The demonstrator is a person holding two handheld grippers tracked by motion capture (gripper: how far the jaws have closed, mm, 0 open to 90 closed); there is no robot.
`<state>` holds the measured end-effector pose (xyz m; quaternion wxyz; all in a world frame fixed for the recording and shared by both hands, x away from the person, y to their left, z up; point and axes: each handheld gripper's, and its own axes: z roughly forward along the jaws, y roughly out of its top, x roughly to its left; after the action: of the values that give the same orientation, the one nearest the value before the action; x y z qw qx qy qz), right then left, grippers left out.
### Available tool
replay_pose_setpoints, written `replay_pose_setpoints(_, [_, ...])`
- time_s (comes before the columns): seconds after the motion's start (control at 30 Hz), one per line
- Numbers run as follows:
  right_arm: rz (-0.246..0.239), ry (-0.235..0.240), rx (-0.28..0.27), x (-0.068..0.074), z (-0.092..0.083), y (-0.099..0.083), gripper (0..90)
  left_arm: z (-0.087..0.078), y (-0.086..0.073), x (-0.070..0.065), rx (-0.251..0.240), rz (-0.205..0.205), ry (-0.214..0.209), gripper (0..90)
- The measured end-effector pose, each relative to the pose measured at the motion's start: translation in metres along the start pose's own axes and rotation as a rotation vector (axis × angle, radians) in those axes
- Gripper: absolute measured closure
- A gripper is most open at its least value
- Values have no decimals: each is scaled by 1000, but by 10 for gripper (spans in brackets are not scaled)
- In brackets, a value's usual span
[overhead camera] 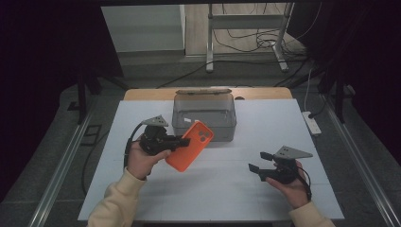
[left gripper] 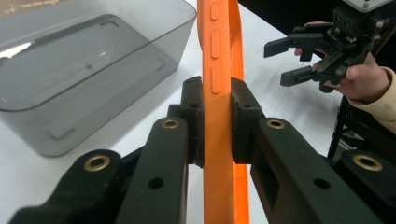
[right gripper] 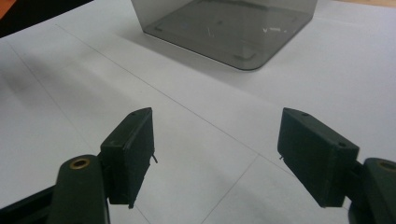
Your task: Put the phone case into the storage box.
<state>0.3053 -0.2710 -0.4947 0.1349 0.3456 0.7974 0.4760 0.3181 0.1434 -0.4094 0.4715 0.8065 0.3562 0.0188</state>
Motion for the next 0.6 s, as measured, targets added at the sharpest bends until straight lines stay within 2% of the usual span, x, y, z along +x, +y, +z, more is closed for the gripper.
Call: replay_pose_setpoints(0.6, [-6, -8, -5, 1, 0, 0, 278, -6, 12, 9, -18, -16, 29, 794])
